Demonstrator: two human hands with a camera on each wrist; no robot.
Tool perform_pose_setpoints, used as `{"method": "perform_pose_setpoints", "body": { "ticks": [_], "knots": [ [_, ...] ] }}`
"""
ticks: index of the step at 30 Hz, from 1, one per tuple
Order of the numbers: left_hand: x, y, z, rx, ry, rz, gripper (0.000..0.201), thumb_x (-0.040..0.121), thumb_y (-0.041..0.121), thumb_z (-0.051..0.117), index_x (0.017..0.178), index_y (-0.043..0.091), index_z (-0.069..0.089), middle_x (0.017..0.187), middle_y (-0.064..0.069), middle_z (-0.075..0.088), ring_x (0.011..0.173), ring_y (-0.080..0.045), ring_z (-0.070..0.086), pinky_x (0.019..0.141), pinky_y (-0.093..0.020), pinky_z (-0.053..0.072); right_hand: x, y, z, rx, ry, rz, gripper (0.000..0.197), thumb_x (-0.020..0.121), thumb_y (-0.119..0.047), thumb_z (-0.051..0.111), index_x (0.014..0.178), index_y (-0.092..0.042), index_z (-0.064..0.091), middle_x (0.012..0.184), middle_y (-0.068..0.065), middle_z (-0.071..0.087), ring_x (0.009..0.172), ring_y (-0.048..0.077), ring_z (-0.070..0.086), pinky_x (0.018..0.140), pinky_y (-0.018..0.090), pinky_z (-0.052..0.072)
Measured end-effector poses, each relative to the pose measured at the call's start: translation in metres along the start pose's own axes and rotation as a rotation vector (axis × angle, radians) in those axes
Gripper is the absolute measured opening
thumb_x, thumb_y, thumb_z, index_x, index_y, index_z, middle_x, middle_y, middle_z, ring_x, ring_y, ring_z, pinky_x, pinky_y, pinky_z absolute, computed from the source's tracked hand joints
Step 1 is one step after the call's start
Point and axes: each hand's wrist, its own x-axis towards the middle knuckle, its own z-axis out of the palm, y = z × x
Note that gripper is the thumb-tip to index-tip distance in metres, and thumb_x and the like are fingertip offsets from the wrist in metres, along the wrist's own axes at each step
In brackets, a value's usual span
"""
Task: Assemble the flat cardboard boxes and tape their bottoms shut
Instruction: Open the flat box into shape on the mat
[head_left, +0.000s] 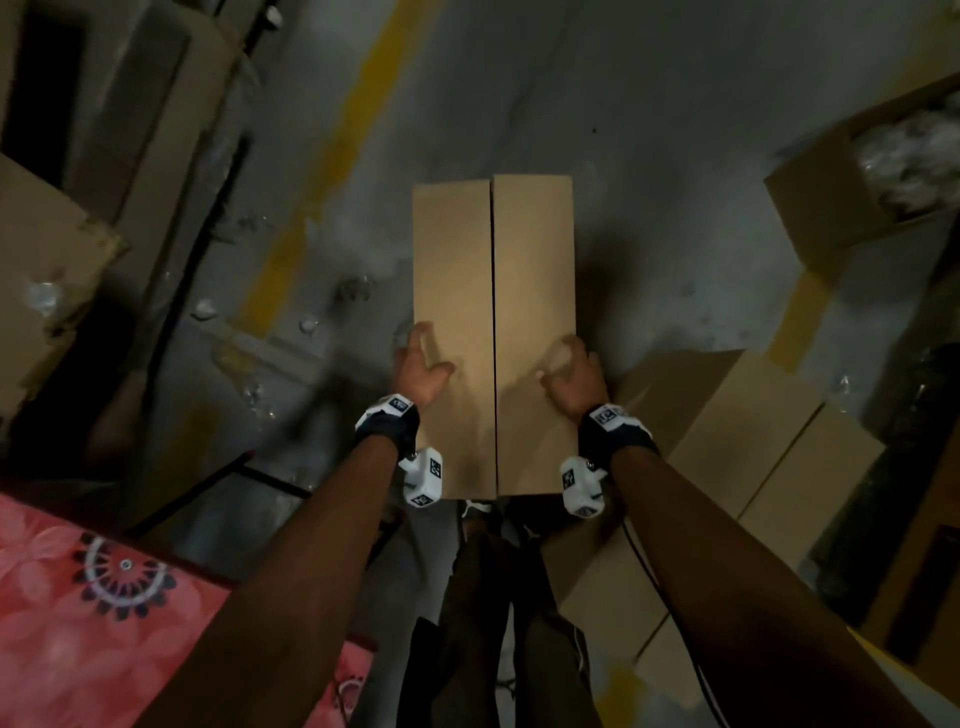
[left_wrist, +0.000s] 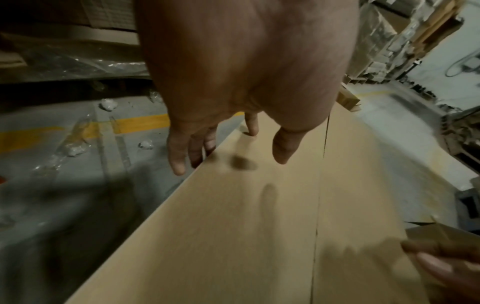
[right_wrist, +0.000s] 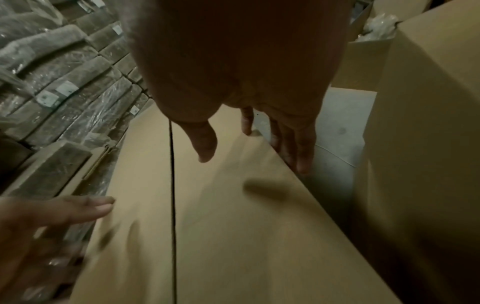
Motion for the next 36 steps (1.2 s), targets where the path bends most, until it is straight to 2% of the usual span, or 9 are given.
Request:
{"method": "perform_pose_setpoints", "body": {
  "ticks": [3, 6, 9, 12, 18, 23, 26, 31, 36],
  "knots": [
    [0.028, 0.016, -0.003, 0.004, -0.001, 0.056, 0.08, 0.092, 0.024, 0.073, 0.156, 0.037, 0.027, 0.158, -0.013, 0.037, 0.138, -0.036, 0.045, 0.111, -0.039, 0.039, 0.031, -0.019, -0.002, 0.027, 0.033, -0.051, 0.072, 0.094, -0.028, 0.069, 0.155, -0.027, 0.031, 0.152, 0.018, 0.034, 0.134, 0.041, 0.046, 0.109, 0.041, 0.041],
    [0.045, 0.018, 0.001, 0.02, -0.008, 0.051, 0.093, 0.081, 0.033, 0.081, 0.152, 0.044, 0.021, 0.153, -0.017, 0.035, 0.133, -0.041, 0.047, 0.114, -0.048, 0.04, 0.05, -0.026, 0.003, 0.036, 0.06, -0.049, 0.079, 0.091, -0.028, 0.073, 0.154, -0.03, 0.026, 0.151, 0.016, 0.03, 0.132, 0.044, 0.047, 0.111, 0.045, 0.042],
    [0.042, 0.027, 0.0, 0.008, -0.047, 0.055, 0.1, 0.077, 0.043, 0.085, 0.152, 0.046, 0.018, 0.155, -0.019, 0.025, 0.135, -0.042, 0.044, 0.117, -0.049, 0.037, 0.046, -0.032, 0.0, 0.035, 0.053, -0.048, 0.09, 0.082, -0.031, 0.081, 0.153, -0.033, 0.025, 0.148, 0.015, 0.029, 0.13, 0.045, 0.047, 0.113, 0.049, 0.041],
    [0.017, 0.046, -0.015, -0.012, -0.049, 0.081, 0.104, 0.079, 0.043, 0.085, 0.157, 0.042, 0.016, 0.159, -0.022, 0.022, 0.141, -0.041, 0.038, 0.119, -0.047, 0.033, 0.021, -0.044, -0.022, -0.009, 0.087, -0.103, 0.095, 0.077, -0.031, 0.085, 0.154, -0.032, 0.029, 0.146, 0.016, 0.033, 0.13, 0.044, 0.047, 0.112, 0.048, 0.042],
    [-0.074, 0.106, -0.072, -0.063, 0.018, 0.231, 0.115, 0.06, 0.055, 0.076, 0.158, 0.045, 0.014, 0.161, -0.014, 0.029, 0.145, -0.035, 0.037, 0.121, -0.046, 0.032, -0.076, -0.11, -0.102, -0.073, 0.219, -0.265, 0.089, 0.076, -0.037, 0.081, 0.152, -0.036, 0.035, 0.146, 0.015, 0.037, 0.13, 0.044, 0.041, 0.111, 0.048, 0.041],
    [-0.168, 0.164, -0.135, -0.089, 0.133, 0.347, 0.101, 0.079, 0.035, 0.079, 0.16, 0.04, 0.019, 0.153, -0.024, 0.03, 0.141, -0.04, 0.038, 0.12, -0.042, 0.031, -0.165, -0.181, -0.162, -0.084, 0.301, -0.417, 0.091, 0.077, -0.035, 0.084, 0.154, -0.036, 0.035, 0.15, 0.017, 0.033, 0.137, 0.043, 0.035, 0.114, 0.05, 0.038],
    [-0.227, 0.184, -0.172, -0.094, 0.231, 0.416, 0.102, 0.075, 0.044, 0.075, 0.16, 0.039, 0.02, 0.158, -0.018, 0.03, 0.146, -0.037, 0.031, 0.119, -0.041, 0.027, -0.217, -0.214, -0.186, -0.102, 0.349, -0.529, 0.091, 0.078, -0.036, 0.085, 0.155, -0.033, 0.037, 0.148, 0.018, 0.034, 0.136, 0.043, 0.035, 0.114, 0.047, 0.037],
    [-0.322, 0.197, -0.236, -0.107, 0.396, 0.519, 0.094, 0.087, 0.042, 0.075, 0.16, 0.043, 0.016, 0.163, -0.018, 0.021, 0.152, -0.036, 0.019, 0.121, -0.045, 0.023, -0.3, -0.263, -0.213, -0.119, 0.371, -0.757, 0.089, 0.081, -0.038, 0.083, 0.156, -0.031, 0.036, 0.142, 0.015, 0.035, 0.134, 0.037, 0.036, 0.115, 0.041, 0.035],
    [-0.417, 0.17, -0.297, -0.153, 0.58, 0.546, 0.093, 0.088, 0.048, 0.073, 0.16, 0.047, 0.013, 0.169, -0.019, 0.004, 0.157, -0.034, 0.002, 0.125, -0.054, 0.016, -0.38, -0.312, -0.209, -0.095, 0.304, -0.981, 0.087, 0.081, -0.04, 0.083, 0.155, -0.031, 0.038, 0.142, 0.01, 0.034, 0.138, 0.031, 0.034, 0.116, 0.037, 0.031]
  ]
}}
